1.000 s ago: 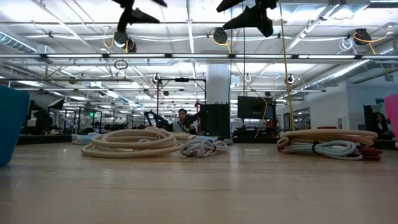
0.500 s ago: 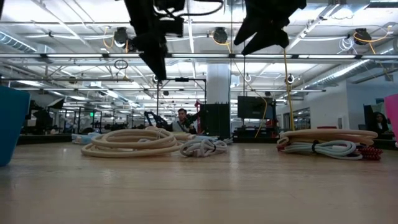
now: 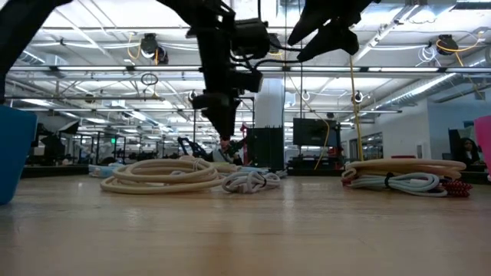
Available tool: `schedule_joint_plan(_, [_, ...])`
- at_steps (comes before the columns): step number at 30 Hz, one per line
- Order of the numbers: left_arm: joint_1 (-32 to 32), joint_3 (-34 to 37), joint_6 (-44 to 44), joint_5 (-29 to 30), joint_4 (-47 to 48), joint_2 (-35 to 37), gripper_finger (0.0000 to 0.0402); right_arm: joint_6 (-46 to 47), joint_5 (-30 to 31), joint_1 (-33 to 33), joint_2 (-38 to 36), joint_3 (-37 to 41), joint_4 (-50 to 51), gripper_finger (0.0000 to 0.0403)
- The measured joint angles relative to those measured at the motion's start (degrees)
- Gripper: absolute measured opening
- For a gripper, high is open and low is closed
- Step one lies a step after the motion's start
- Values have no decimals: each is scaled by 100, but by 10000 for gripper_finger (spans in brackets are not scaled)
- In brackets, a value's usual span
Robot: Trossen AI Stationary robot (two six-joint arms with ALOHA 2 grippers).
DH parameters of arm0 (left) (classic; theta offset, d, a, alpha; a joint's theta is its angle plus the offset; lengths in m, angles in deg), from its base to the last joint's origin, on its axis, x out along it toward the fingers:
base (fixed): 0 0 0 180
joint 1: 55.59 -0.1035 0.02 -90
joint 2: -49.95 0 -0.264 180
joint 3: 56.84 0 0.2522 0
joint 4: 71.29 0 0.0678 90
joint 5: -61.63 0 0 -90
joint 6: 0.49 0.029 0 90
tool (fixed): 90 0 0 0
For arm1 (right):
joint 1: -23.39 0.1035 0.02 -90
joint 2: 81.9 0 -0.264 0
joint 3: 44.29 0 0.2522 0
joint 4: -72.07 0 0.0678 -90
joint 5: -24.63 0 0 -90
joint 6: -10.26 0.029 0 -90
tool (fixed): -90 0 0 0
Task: Pick & Place USB Port
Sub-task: Put the right blue HDMI cable into the blue bin
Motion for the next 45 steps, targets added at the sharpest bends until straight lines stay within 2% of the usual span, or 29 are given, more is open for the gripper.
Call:
schedule_joint_plan(7, [-523, -407, -386, -1005, 699, -546, 184, 107, 4, 168, -1, 0, -4, 199])
schedule_joint_plan(11, [-611, -343, -172, -1323, 906, -625, 184, 141, -1, 170, -2, 2, -4, 199])
schedule_joint_plan(20, [-337, -351, -31, -1377, 481, -609, 184, 39, 1, 160, -2, 2, -246, 199])
schedule_joint_plan(35, [-124, -364, -480, -1252, 555, -1204, 184, 96, -1, 268, -2, 4, -325, 199])
schedule_joint_plan(45, [-102, -351, -793, -1203, 543, -713, 184, 196, 10, 320, -2, 4, -304, 199])
